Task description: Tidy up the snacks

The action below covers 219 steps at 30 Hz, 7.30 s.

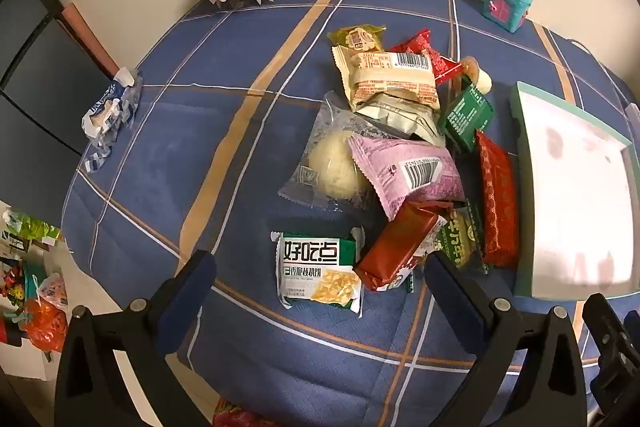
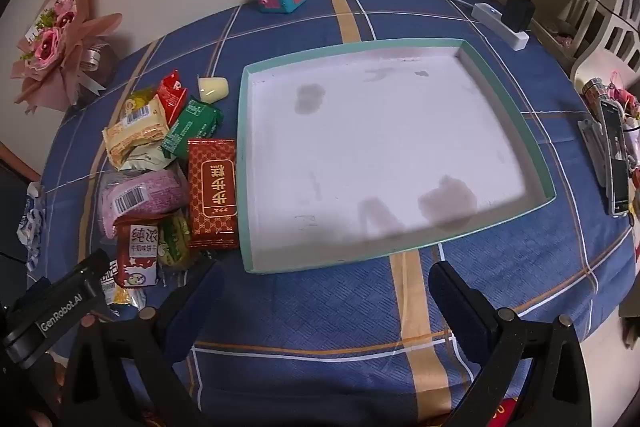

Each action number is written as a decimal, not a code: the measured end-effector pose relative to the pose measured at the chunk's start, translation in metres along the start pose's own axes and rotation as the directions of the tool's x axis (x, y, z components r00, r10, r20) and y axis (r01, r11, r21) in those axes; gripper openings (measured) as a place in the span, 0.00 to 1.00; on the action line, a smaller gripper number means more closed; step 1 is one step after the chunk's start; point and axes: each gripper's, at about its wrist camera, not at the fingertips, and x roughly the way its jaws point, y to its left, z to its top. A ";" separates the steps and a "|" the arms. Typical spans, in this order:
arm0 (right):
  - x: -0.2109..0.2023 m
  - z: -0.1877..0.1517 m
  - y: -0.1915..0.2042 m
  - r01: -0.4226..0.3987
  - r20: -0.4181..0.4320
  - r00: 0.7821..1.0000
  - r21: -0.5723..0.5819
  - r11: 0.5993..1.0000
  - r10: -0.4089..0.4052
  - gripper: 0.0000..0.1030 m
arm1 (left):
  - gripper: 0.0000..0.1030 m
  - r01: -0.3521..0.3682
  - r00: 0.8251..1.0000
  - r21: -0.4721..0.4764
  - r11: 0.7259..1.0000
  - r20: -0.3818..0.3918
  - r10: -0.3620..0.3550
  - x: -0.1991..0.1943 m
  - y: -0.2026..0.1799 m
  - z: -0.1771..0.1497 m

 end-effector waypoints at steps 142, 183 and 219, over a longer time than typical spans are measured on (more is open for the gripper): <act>0.077 0.005 0.176 -0.202 -0.093 0.979 -0.266 0.943 0.184 0.53 | 1.00 0.066 0.968 -0.401 0.914 -0.197 -0.156 0.085 0.111 0.010; 0.064 -0.014 0.146 -0.310 -0.190 0.945 -0.245 0.919 0.268 0.25 | 0.55 0.241 0.929 -0.261 0.935 -0.218 -0.300 0.095 -0.006 0.019; -0.012 0.054 -0.019 -0.132 0.061 0.990 0.083 0.988 0.127 0.25 | 0.55 0.337 0.941 -0.005 0.942 0.019 -0.337 -0.008 -0.089 0.055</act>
